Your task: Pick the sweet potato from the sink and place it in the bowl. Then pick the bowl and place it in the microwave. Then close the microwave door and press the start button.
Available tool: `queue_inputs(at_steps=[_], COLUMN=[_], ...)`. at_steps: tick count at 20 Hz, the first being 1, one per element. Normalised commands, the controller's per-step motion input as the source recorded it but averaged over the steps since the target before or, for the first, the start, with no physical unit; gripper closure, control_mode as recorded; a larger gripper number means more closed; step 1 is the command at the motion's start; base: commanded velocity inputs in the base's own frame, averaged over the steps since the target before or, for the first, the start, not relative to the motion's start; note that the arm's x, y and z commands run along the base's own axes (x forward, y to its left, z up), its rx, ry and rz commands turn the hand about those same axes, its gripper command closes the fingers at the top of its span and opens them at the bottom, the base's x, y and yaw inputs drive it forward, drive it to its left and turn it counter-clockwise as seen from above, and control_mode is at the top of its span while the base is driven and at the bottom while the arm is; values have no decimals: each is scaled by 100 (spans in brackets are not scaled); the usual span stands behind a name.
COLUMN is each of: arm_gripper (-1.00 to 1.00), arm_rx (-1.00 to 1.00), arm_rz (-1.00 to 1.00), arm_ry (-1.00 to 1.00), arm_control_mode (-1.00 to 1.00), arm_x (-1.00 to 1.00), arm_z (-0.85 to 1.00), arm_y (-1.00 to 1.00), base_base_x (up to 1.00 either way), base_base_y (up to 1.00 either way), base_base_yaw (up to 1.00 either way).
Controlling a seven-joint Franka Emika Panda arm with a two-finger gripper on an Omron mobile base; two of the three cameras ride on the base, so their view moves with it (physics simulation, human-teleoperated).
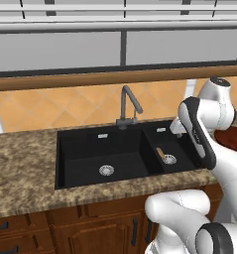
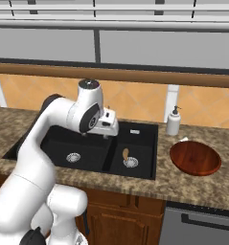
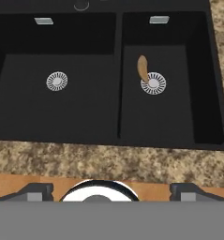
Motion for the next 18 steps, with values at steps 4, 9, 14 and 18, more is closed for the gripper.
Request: queue_inputs(at_steps=[4, 9, 14, 18], arm_gripper=[-100, -100, -100, -100], arm_rx=[4, 4, 1, 0], arm_rz=[3, 4, 8, 6], arm_ry=[0, 0, 0, 0], arm_control_mode=[-100, -100, -100, -100], arm_x=[49, 60, 63, 52], arm_z=[-33, -35, -41, -46], arm_y=[-39, -27, -5, 0], base_base_x=[0, 0, 0, 0], base_base_y=[0, 0, 0, 0], base_base_yaw=[0, 0, 0, 0])
